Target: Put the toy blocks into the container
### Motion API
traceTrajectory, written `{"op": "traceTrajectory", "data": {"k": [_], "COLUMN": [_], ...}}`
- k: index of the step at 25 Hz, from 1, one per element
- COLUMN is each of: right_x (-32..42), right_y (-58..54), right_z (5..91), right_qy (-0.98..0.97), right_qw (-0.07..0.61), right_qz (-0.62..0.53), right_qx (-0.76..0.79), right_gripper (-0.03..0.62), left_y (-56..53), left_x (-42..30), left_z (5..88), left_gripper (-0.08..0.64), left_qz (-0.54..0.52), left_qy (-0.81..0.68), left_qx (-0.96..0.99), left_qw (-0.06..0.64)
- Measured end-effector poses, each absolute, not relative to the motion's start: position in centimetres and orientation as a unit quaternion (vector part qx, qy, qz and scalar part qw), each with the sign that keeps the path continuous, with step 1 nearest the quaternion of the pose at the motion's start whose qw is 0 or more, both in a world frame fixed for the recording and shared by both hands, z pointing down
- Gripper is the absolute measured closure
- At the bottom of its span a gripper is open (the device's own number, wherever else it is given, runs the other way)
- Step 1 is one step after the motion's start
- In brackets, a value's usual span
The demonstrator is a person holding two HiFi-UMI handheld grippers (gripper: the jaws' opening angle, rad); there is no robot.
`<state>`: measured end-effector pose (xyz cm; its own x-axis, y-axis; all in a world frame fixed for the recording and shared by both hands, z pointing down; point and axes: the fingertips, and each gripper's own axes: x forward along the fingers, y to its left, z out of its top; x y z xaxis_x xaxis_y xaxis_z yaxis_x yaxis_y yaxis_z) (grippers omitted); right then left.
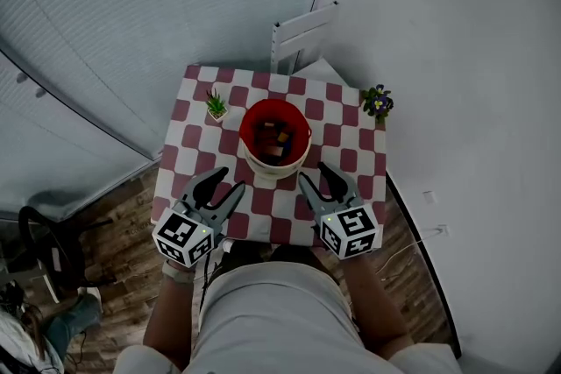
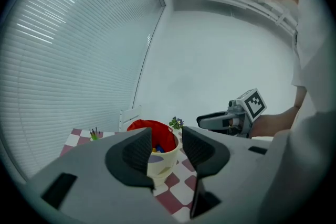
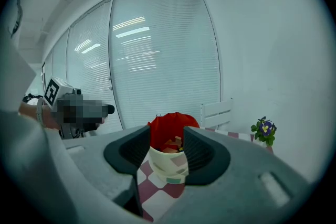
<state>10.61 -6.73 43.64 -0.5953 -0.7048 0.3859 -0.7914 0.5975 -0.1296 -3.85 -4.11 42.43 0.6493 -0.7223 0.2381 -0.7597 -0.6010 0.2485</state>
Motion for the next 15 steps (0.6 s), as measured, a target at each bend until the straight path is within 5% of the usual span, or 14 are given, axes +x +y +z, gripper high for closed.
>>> {"op": "traceTrajectory", "data": {"k": [15], "right_x": [8.6], "right_y": [-5.8], "right_z": [42.1], "right_qy": [-0.898], "right_qw": [0.134], "right_qz": [0.125], "right_qx": [0.399], "right_gripper": [0.414], "left_y": [-4.4], "left_x": [-4.8], "left_z": [40.3], "left_gripper": [0.403], "left_qz": [0.035], "left_qy": [-0.429], "left_qx": [0.891], "left_qw": [0.142]}}
